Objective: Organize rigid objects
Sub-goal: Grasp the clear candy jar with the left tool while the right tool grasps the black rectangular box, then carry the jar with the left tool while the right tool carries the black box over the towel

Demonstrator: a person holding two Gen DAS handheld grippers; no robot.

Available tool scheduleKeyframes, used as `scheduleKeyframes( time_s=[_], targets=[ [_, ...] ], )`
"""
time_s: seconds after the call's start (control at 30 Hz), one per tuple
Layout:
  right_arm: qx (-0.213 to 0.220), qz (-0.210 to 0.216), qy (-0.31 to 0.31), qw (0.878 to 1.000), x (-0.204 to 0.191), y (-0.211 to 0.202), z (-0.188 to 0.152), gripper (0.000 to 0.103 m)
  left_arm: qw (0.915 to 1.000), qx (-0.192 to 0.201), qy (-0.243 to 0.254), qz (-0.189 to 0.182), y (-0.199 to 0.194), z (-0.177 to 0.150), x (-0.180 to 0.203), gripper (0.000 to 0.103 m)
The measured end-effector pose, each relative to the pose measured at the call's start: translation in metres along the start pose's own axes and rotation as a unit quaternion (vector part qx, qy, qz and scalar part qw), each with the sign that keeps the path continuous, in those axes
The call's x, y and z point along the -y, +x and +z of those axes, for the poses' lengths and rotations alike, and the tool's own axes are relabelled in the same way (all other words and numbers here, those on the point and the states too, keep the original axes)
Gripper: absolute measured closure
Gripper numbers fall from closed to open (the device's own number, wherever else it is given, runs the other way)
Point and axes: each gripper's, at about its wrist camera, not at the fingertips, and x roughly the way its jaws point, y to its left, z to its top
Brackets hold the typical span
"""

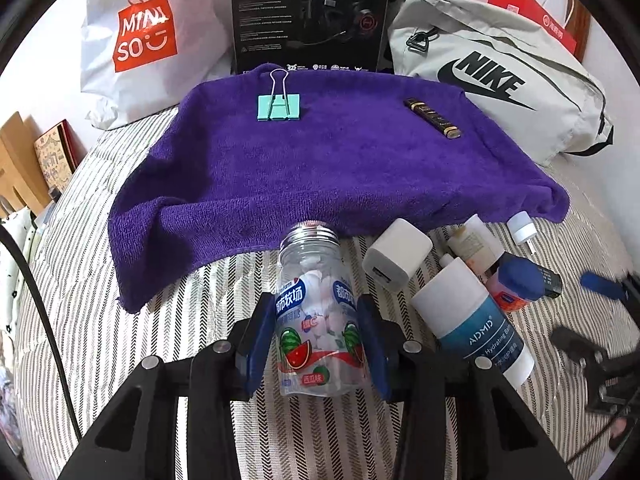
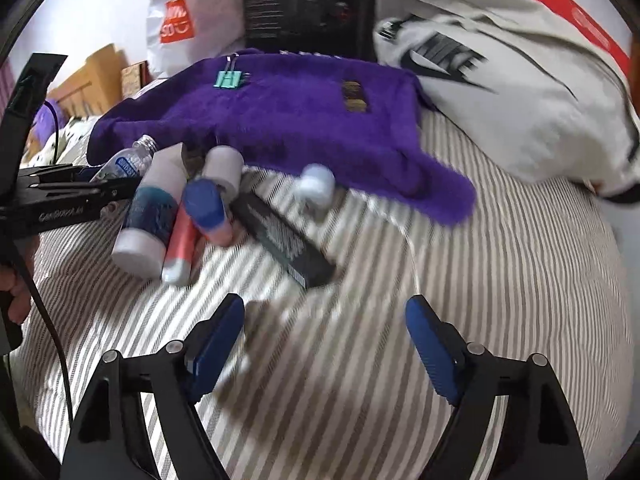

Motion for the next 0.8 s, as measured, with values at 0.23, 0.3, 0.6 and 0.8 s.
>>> scheduleKeyframes(
  time_s=[0.23,0.3,0.6,0.8],
  targets=[
    [-0.005,0.043,-0.032,0.999,-0.006,0.016,0.022,0.055,0.9999,-0.007,-0.002,-0.008,0.0,0.002,-0.003,0.063],
    [-0.004,0.051,-0.043,0.998,-0.011,0.017,0.025,0.065,1.0,-0.008,0.003,-0.004,0.001,0.002,-0.001,0.063],
    [-0.035,0.087,-0.046,0.995,-0.019,0.0,0.008,0.079,0.9999,-0.008,0.009,-0.001,0.001,0.002,0.001,0.063],
    [-0.026,0.078,-0.036,0.996,-0.02,0.008,0.018,0.075,0.9999,-0.011,0.011,-0.002,0.001,0.002,0.0,0.063]
  ],
)
